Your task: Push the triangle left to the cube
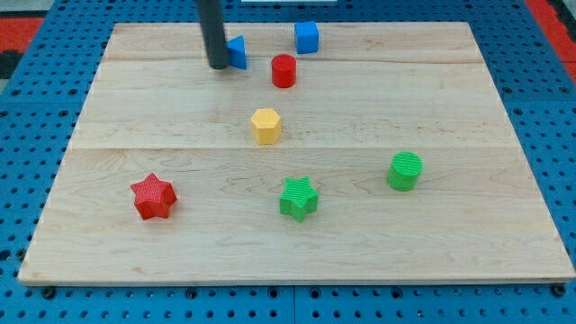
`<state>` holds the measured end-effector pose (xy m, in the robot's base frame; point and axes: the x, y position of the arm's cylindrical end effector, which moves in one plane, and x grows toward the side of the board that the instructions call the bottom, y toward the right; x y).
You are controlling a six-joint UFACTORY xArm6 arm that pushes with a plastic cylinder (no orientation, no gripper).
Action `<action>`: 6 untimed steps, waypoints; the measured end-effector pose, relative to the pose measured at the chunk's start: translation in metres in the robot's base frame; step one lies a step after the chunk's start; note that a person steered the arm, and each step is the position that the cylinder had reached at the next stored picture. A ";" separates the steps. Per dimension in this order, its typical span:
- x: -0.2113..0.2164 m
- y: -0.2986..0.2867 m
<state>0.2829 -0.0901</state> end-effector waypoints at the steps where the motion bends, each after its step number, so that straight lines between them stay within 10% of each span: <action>1: -0.016 0.011; 6: -0.040 0.042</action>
